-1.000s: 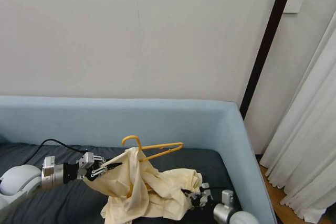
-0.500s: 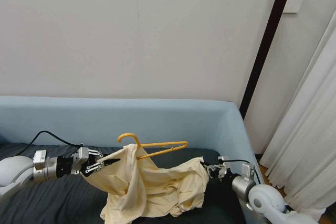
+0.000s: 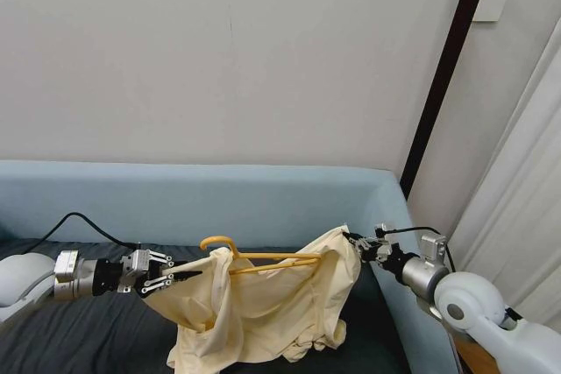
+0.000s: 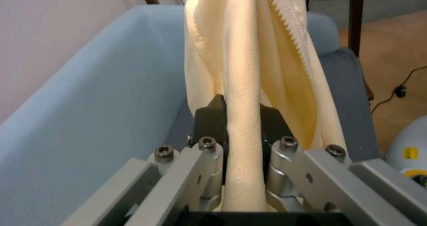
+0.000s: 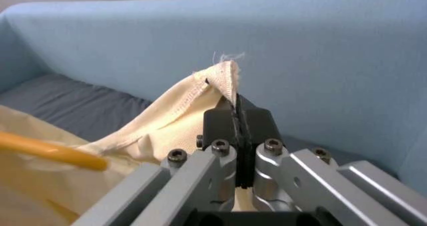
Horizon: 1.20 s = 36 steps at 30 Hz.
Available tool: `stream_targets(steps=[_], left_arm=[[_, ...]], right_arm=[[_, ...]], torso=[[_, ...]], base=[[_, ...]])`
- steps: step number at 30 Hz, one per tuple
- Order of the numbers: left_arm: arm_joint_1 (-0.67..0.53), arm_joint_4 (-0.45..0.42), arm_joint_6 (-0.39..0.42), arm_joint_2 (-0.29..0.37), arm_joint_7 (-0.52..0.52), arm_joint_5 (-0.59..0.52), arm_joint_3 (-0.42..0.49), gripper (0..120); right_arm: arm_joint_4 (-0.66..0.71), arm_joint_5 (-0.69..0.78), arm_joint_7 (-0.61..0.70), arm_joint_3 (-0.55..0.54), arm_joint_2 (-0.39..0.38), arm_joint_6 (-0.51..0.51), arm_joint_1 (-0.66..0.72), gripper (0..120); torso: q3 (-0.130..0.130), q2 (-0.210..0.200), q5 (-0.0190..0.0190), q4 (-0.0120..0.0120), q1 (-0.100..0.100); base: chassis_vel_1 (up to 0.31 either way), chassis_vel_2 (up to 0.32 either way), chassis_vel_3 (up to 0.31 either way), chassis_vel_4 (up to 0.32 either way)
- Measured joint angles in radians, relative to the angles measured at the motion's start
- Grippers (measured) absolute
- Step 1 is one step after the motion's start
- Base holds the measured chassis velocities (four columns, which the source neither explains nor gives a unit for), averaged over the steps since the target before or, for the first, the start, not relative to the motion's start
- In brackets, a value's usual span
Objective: Pick up the clothes from the sofa and hang them on the clothes hanger.
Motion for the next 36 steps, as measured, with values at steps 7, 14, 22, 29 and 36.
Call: stream_targets(steps=[7,14,22,29,36], left_arm=[[-0.003,-0.015,0.037,-0.007,-0.053,0.011,0.03,6],[0.005,-0.078,0.077,-0.013,-0.056,-0.026,0.047,6],[0.019,-0.087,0.097,-0.013,-0.079,0.006,0.056,6],[0.018,-0.069,0.11,-0.013,-0.101,0.012,0.05,6],[0.018,-0.064,0.124,-0.025,-0.116,0.021,0.063,6]], right_arm=[[0.094,0.041,0.121,-0.005,-0.01,-0.074,0.052,0],[0.099,0.068,0.178,-0.029,-0.005,-0.092,0.11,0],[0.13,0.063,0.193,-0.01,-0.022,-0.076,0.082,0],[0.183,0.061,0.2,0.005,-0.031,-0.066,0.057,0],[0.232,0.076,0.208,0.0,-0.029,-0.066,0.064,0]], torso=[[0.0,0.0,0.0,-0.0001,0.0],[0.0,0.0,0.0,0.0001,0.0],[0.0,0.0,0.0,0.0001,0.0],[0.0,0.0,0.0001,0.0,0.0],[0.0,0.0,0.0,0.0001,0.0]], base=[[0.0,0.0,0.0,0.0],[0.0,0.0,0.0,0.0],[0.0,0.0,0.0,0.0],[0.0,0.0,0.0,0.0],[0.0,0.0,0.0,0.0]])
